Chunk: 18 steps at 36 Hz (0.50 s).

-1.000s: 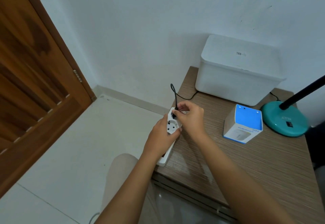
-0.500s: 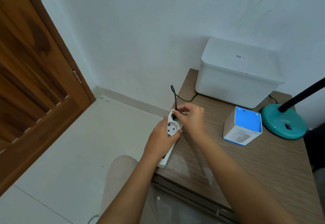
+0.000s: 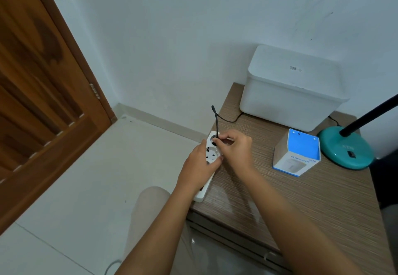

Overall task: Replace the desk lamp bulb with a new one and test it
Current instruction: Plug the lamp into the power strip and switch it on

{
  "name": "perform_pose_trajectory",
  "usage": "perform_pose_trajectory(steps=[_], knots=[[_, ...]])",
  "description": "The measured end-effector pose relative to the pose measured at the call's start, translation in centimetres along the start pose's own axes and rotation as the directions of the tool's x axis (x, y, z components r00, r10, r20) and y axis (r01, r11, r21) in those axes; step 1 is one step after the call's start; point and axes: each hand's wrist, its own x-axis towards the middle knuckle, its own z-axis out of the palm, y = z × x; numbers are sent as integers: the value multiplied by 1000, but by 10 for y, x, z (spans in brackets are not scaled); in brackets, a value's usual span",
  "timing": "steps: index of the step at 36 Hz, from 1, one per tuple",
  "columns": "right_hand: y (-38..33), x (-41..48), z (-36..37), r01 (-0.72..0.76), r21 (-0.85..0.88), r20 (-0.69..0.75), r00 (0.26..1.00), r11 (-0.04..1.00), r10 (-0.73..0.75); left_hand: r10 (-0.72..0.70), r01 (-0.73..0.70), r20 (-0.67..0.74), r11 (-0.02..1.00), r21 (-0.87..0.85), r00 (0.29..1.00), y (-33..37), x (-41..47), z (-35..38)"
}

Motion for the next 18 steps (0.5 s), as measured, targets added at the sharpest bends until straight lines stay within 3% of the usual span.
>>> perform_pose_trajectory(steps=[10,18], knots=[[-20,5,-19,-149,-54,179,971,987,157,-72,75,51,996,-51,996,14,-7,-12],[-35,9,-95,-128,-193,141,978,973,157,-22,30,-144,998,50,989,58,-11,-27]])
